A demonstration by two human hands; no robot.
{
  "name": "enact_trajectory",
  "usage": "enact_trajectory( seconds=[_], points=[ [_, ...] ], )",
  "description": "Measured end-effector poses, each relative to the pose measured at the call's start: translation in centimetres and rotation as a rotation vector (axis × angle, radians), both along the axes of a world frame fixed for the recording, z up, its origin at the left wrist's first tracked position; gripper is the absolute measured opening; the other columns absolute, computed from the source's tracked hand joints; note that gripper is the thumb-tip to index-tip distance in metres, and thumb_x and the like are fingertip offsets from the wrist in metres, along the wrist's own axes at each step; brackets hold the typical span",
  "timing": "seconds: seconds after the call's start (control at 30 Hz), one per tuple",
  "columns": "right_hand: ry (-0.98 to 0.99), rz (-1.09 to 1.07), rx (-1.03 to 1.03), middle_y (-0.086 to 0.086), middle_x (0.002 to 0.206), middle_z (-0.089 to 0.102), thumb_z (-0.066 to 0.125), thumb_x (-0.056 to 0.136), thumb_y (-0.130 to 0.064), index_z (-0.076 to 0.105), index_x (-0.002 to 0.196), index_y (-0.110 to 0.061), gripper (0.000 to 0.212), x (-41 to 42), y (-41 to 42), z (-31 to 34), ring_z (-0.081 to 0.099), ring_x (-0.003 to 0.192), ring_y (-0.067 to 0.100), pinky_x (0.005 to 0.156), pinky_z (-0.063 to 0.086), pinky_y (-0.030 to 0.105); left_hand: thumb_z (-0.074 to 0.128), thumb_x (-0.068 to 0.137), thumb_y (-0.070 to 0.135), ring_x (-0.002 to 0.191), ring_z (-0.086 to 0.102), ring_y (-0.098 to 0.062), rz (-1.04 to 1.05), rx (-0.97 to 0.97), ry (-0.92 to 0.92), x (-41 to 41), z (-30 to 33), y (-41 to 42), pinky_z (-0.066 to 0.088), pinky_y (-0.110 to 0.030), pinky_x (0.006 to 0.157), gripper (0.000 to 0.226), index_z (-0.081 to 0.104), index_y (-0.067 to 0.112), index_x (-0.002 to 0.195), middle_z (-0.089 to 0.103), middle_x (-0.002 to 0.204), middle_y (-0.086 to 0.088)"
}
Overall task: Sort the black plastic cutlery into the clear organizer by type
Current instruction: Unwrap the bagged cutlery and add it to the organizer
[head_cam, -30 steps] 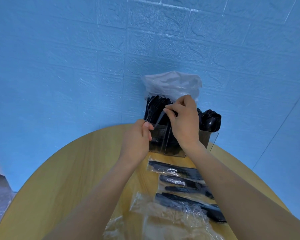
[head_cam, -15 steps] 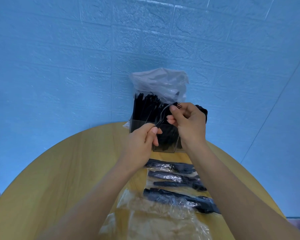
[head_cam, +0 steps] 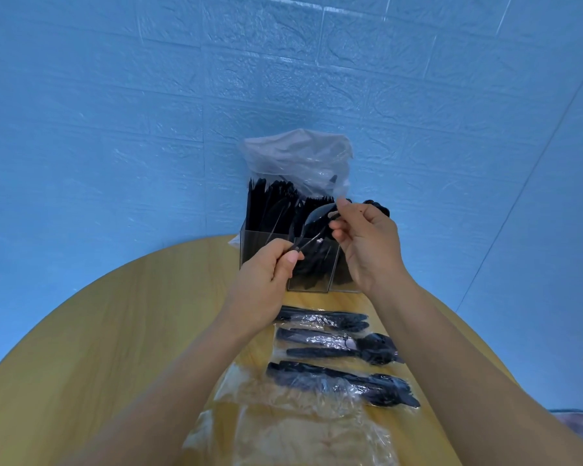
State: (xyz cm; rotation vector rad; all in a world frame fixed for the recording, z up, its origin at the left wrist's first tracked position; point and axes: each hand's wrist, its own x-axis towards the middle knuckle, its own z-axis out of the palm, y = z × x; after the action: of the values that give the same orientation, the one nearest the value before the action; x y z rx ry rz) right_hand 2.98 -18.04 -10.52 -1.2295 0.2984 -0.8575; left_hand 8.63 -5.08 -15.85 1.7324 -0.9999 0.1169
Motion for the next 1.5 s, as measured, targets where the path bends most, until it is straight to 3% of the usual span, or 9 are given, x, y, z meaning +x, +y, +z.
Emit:
enact_trajectory(
  seconds=[0.2,0.33,0.5,0.87,1.07,1.17,1.3,1.43,1.5],
  points=[
    [0.089,0.064,0.149,0.004,0.061,0.054,0.058,0.091,-0.004,0.057,0.080,-0.006,0.011,-0.1,0.0,0.6,0.051,0.052,0.008,0.049,0.046,0.014,0.039,0.100,0.022,0.056,0.041,-0.001,0.008,-0.016,0.034,0.1,-0.2,0.0,0.031,-0.018,0.052,0.016,0.050,0.017,0.090,0.043,0.065,0.009],
    [0.221,0.072,0.079,0.005,0.060,0.057,0.060,0.091,-0.011,0.060,0.080,-0.006,0.012,-0.3,0.0,0.7,0.048,0.043,0.004,0.041,0.040,0.014,0.038,0.100,0.022,0.056,0.040,-0.001,0.029,-0.012,0.066,0.2,-0.3,0.0,0.032,-0.018,0.052,0.017,0.050,0.016,0.091,0.043,0.066,0.009],
    [0.121,-0.051,0.052,0.002,0.056,0.055,0.057,0.093,-0.009,0.057,0.076,-0.008,0.018,-0.7,-1.7,2.5,0.052,0.042,0.003,0.043,0.044,0.013,0.034,0.101,0.021,0.060,0.038,-0.003,0.107,-0.090,0.114,0.7,0.0,0.3,0.033,-0.015,0.056,0.022,0.048,0.023,0.084,0.045,0.070,0.004],
    [0.083,-0.386,-0.729,-0.003,0.071,0.054,0.048,0.097,-0.011,0.050,0.087,-0.013,0.011,0.3,-2.3,1.9,0.061,0.059,0.011,0.058,0.050,0.017,0.037,0.101,0.023,0.069,0.046,-0.009,0.162,-0.065,0.129,0.9,-0.2,0.4,0.036,-0.011,0.057,0.018,0.053,0.025,0.093,0.055,0.079,-0.001],
    [0.169,-0.395,-0.826,-0.004,0.068,0.052,0.056,0.094,-0.012,0.044,0.105,-0.018,0.017,2.3,-2.1,0.2,0.061,0.060,0.012,0.066,0.053,0.030,0.039,0.100,0.023,0.066,0.044,-0.007,0.154,-0.062,0.130,0.9,-0.3,0.3,0.035,-0.011,0.056,0.017,0.055,0.020,0.094,0.051,0.072,0.004],
    [0.217,-0.411,-0.993,-0.002,0.078,0.052,0.065,0.088,-0.014,0.051,0.098,-0.013,0.018,3.1,-1.9,-0.9,0.052,0.071,0.014,0.063,0.039,0.016,0.040,0.100,0.024,0.065,0.045,-0.005,0.151,-0.062,0.128,1.0,-0.3,0.2,0.036,-0.011,0.057,0.016,0.055,0.023,0.094,0.054,0.075,0.003],
    [0.338,-0.462,-1.189,0.002,0.099,0.045,0.072,0.081,-0.013,0.060,0.098,-0.005,0.022,4.0,-2.1,-2.6,0.041,0.095,0.014,0.066,0.025,0.014,0.040,0.100,0.024,0.061,0.043,-0.002,0.135,-0.063,0.101,1.0,-0.3,0.1,0.035,-0.014,0.055,0.016,0.056,0.019,0.095,0.051,0.070,0.003],
    [0.313,-0.451,-1.176,0.004,0.105,0.049,0.064,0.088,-0.012,0.062,0.112,-0.007,0.025,3.5,-1.7,-2.2,0.046,0.101,0.016,0.075,0.027,0.011,0.041,0.099,0.022,0.056,0.041,0.000,0.129,-0.055,0.072,0.9,-0.4,0.1,0.033,-0.014,0.052,0.017,0.056,0.015,0.096,0.044,0.064,0.007],
    [0.234,-0.401,-1.039,-0.002,0.094,0.054,0.052,0.096,-0.016,0.063,0.109,-0.009,0.019,2.6,-0.9,-1.6,0.051,0.088,0.009,0.072,0.032,0.007,0.042,0.099,0.023,0.055,0.040,-0.002,0.128,-0.042,0.056,0.9,-0.5,0.0,0.033,-0.016,0.051,0.018,0.056,0.013,0.096,0.044,0.063,0.008]
  ],
)
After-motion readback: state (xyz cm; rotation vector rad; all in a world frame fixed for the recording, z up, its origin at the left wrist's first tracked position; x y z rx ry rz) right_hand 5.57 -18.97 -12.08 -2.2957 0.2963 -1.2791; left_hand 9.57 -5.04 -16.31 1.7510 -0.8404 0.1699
